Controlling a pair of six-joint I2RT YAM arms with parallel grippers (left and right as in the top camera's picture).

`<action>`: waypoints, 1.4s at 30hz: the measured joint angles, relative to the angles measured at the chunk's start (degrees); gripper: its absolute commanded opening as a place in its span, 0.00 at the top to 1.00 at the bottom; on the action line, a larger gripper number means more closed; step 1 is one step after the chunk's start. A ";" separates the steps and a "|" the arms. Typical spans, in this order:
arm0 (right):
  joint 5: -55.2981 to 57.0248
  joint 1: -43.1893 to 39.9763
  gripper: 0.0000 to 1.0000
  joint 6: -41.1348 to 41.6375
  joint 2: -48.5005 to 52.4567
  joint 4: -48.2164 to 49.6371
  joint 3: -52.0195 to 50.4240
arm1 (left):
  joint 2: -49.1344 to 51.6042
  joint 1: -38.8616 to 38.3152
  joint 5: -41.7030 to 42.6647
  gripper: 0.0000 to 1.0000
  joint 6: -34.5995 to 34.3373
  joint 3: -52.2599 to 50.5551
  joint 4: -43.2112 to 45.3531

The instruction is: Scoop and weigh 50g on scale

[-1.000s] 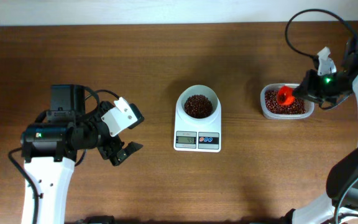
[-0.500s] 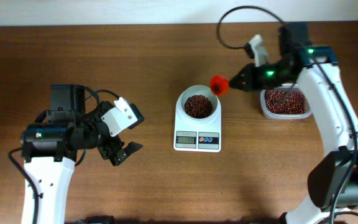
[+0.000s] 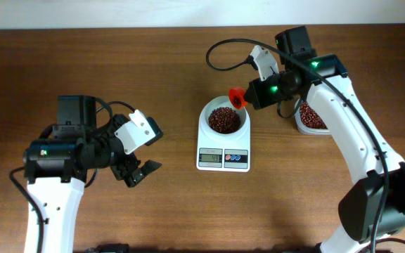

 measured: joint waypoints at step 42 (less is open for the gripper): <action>0.87 0.00 0.96 -2.51 0.00 -0.26 0.00 | 0.00 -0.02 0.00 0.01 0.00 0.00 0.00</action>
